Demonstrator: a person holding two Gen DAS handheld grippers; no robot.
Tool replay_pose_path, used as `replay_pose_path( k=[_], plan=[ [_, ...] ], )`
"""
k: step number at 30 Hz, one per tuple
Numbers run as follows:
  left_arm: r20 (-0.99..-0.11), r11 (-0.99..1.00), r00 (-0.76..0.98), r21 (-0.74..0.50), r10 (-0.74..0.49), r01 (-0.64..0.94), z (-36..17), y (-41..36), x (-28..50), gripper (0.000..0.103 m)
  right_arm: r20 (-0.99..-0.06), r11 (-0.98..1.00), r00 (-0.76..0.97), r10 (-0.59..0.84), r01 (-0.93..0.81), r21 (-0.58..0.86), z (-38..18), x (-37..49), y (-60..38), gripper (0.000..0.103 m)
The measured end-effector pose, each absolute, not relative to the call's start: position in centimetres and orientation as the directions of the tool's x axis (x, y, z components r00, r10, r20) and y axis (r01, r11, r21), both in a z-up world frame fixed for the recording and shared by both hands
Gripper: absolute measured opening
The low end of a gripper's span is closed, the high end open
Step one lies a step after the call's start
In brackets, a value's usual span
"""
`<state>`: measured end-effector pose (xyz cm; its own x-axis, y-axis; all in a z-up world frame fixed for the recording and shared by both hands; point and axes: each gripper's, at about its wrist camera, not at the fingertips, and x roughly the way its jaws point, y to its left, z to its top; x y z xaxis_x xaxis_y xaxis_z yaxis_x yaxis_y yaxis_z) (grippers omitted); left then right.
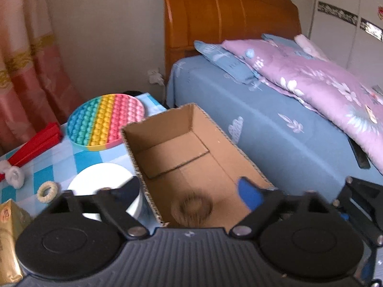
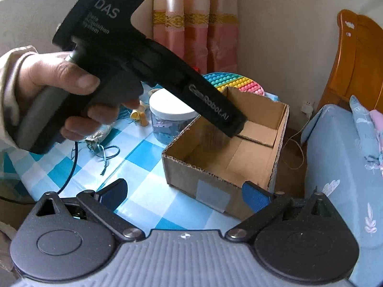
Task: Organize soft objects
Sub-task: 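Carry the hair tie and earplug into the cardboard box and open both tools, then grasp the blue face mask with the left tool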
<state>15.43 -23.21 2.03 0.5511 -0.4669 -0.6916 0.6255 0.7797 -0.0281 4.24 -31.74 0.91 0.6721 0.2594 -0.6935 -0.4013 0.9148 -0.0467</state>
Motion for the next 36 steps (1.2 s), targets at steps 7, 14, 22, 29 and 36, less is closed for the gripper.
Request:
replay_pose_path(
  k=[7, 14, 22, 29, 36],
  plan=[
    [-0.694, 0.822, 0.568, -0.059, -0.442, 0.567, 1.5, -21.0, 14.3, 0.094, -0.691, 0.911, 0.668, 0.274, -0.41, -0.035, 0.6, 3.8, -31.2, 0.103],
    [-0.679, 0.887, 0.63, -0.07, -0.377, 0.456, 1.7, -16.5, 10.5, 0.098, -0.694, 0.91, 0.671, 0.26, -0.41, -0.055, 0.6, 2.9, -29.9, 0.103],
    [-0.652, 0.942, 0.714, -0.005, -0.257, 0.335, 1.2, -11.4, 6.3, 0.102, -0.7, 0.901, 0.664, 0.261, -0.427, -0.07, 0.3, 1.8, -27.3, 0.103],
    [-0.669, 0.983, 0.729, -0.01, -0.141, 0.181, -0.9, -6.3, 5.4, 0.102, -0.721, 0.882, 0.644, 0.257, -0.461, -0.098, -0.1, 1.9, -24.2, 0.103],
    [-0.692, 0.997, 0.72, -0.002, -0.053, 0.072, -3.1, -1.9, 5.3, 0.102, -0.767, 0.862, 0.593, 0.247, -0.495, -0.105, -2.1, 3.6, -20.7, 0.103]
  ],
)
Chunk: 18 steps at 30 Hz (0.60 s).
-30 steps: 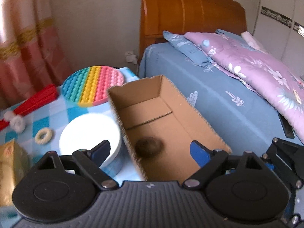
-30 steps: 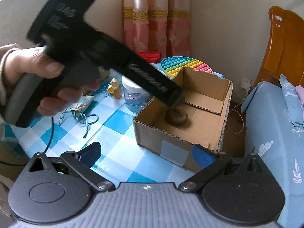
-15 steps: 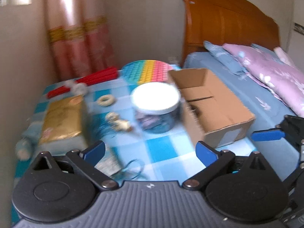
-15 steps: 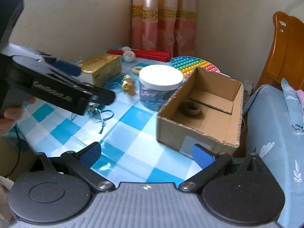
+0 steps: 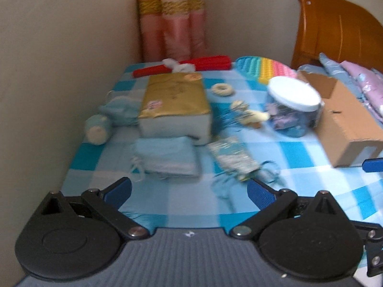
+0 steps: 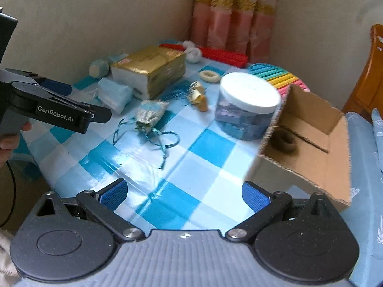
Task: Organize soft objects
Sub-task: 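Grasp the blue face mask with the left tool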
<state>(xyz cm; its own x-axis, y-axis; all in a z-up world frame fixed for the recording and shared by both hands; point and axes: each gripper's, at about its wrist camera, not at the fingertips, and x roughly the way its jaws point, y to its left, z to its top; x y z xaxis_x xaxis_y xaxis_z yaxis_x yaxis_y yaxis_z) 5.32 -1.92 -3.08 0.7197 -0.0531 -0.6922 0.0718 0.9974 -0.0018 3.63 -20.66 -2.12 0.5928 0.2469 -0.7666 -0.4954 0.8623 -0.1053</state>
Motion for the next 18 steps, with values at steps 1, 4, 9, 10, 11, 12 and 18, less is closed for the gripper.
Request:
replay_pose_path(
  k=[1, 4, 9, 10, 11, 12, 18],
  plan=[
    [-0.695, 0.998, 0.718, 0.008, -0.04, 0.063, -3.4, -1.5, 5.4, 0.102, -0.771, 0.859, 0.587, 0.248, -0.501, -0.104, -2.4, 3.9, -20.2, 0.103],
    [-0.701, 0.998, 0.713, 0.007, -0.034, 0.055, -4.2, -0.3, 5.7, 0.102, -0.785, 0.854, 0.569, 0.246, -0.51, -0.102, -3.2, 4.9, -18.9, 0.103],
    [-0.697, 1.0, 0.717, 0.008, -0.014, 0.028, -5.0, 1.1, 6.6, 0.102, -0.805, 0.846, 0.547, 0.231, -0.522, -0.111, -4.3, 6.6, -16.7, 0.103],
    [-0.696, 1.0, 0.718, 0.015, -0.004, 0.021, -5.2, 1.3, 6.9, 0.102, -0.806, 0.844, 0.545, 0.23, -0.524, -0.114, -4.5, 6.9, -16.4, 0.103],
    [-0.695, 1.0, 0.719, 0.022, 0.006, 0.013, -5.4, 1.5, 7.1, 0.102, -0.807, 0.842, 0.543, 0.233, -0.528, -0.112, -4.7, 7.2, -16.0, 0.103],
    [-0.694, 1.0, 0.72, 0.03, 0.014, 0.009, -5.5, 1.7, 7.4, 0.102, -0.809, 0.84, 0.539, 0.236, -0.532, -0.109, -5.0, 7.5, -15.7, 0.103],
    [-0.686, 1.0, 0.728, 0.027, 0.007, 0.016, -6.1, 2.0, 8.7, 0.102, -0.819, 0.833, 0.517, 0.248, -0.546, -0.093, -6.2, 9.0, -14.1, 0.103]
  ],
)
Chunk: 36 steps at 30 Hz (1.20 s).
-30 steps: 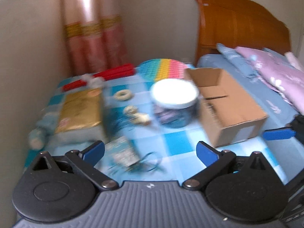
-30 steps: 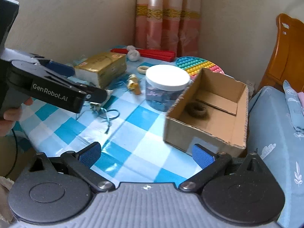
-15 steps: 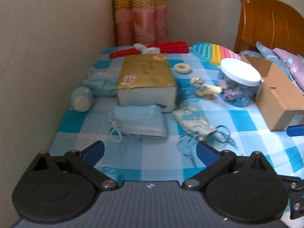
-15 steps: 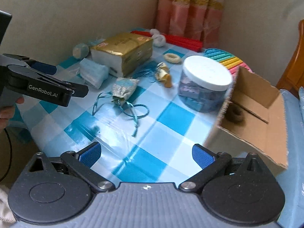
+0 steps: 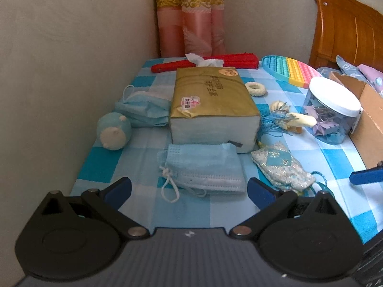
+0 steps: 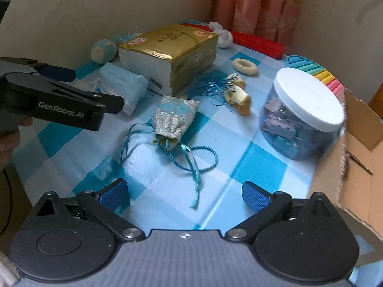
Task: Organize soft objects
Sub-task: 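Grasp the blue face mask with the left tool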
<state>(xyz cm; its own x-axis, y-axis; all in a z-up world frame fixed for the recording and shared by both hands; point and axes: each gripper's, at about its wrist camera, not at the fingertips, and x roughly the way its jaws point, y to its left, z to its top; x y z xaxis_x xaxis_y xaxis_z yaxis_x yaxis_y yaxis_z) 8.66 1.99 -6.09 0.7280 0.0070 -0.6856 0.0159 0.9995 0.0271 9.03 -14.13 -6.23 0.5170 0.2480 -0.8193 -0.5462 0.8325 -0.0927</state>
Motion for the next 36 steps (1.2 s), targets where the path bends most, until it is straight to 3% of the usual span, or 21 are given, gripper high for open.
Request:
replay_pose_path(
  k=[14, 25, 36],
  plan=[
    [-0.722, 1.0, 0.692, 0.001, -0.007, 0.011, -8.3, 1.5, 12.2, 0.101, -0.804, 0.833, 0.513, 0.302, -0.552, -0.039, -6.9, 10.0, -14.2, 0.103],
    [-0.719, 1.0, 0.695, -0.016, -0.004, -0.011, -7.8, 1.4, 12.5, 0.077, -0.804, 0.842, 0.518, 0.293, -0.538, -0.04, -6.9, 9.9, -14.1, 0.103],
    [-0.723, 0.998, 0.689, 0.015, 0.054, -0.062, -7.4, 3.2, 11.7, 0.076, -0.793, 0.819, 0.518, 0.32, -0.573, -0.044, -7.3, 11.3, -12.7, 0.103]
  ],
)
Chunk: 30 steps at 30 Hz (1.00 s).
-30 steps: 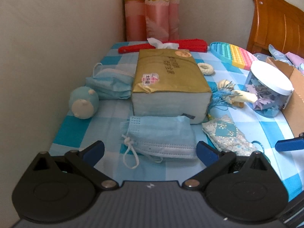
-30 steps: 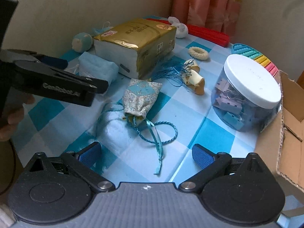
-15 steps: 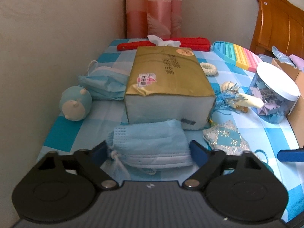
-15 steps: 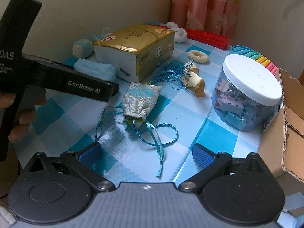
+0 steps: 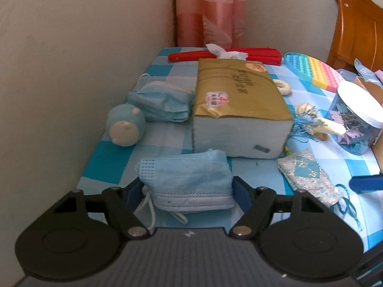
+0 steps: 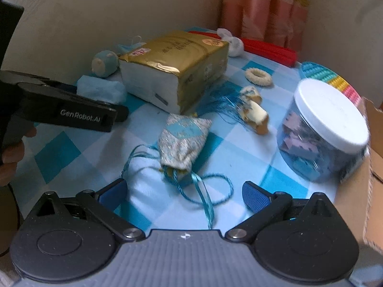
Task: Organize soft objects
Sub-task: 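Grasp the blue face mask with the left tool, then grasp the floral fabric sachet with the right tool while the left tool holds the mask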
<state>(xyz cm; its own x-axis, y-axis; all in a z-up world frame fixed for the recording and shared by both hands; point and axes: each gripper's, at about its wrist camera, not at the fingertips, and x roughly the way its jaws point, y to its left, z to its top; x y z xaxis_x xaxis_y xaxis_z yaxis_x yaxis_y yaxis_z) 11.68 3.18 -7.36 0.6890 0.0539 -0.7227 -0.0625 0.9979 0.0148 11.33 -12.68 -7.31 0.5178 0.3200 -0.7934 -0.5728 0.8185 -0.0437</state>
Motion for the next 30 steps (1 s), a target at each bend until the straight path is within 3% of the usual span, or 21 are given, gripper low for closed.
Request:
replay_pose_path(
  k=[12, 16, 21, 28, 30],
  plan=[
    [-0.728, 0.997, 0.684, -0.006, 0.05, -0.079, -7.5, 4.0, 11.8, 0.076, -0.781, 0.794, 0.528, 0.332, -0.604, -0.071, -7.0, 13.2, -10.8, 0.102],
    [-0.728, 0.997, 0.684, -0.011, 0.046, -0.079, -7.5, 4.1, 11.7, 0.076, -0.782, 0.801, 0.531, 0.326, -0.595, -0.07, -7.0, 14.0, -10.4, 0.087],
    [-0.728, 0.997, 0.685, -0.015, 0.043, -0.078, -7.5, 4.2, 11.7, 0.076, -0.779, 0.801, 0.529, 0.337, -0.596, -0.058, -6.8, 14.0, -10.1, 0.076],
    [-0.728, 0.997, 0.684, -0.016, 0.041, -0.077, -7.5, 4.2, 11.7, 0.073, -0.784, 0.822, 0.535, 0.315, -0.566, -0.056, -6.4, 14.0, -10.2, 0.049],
    [-0.729, 0.997, 0.683, -0.016, 0.039, -0.075, -7.4, 4.2, 11.6, 0.072, -0.784, 0.828, 0.542, 0.302, -0.557, -0.066, -6.4, 14.0, -10.3, 0.046]
  ],
)
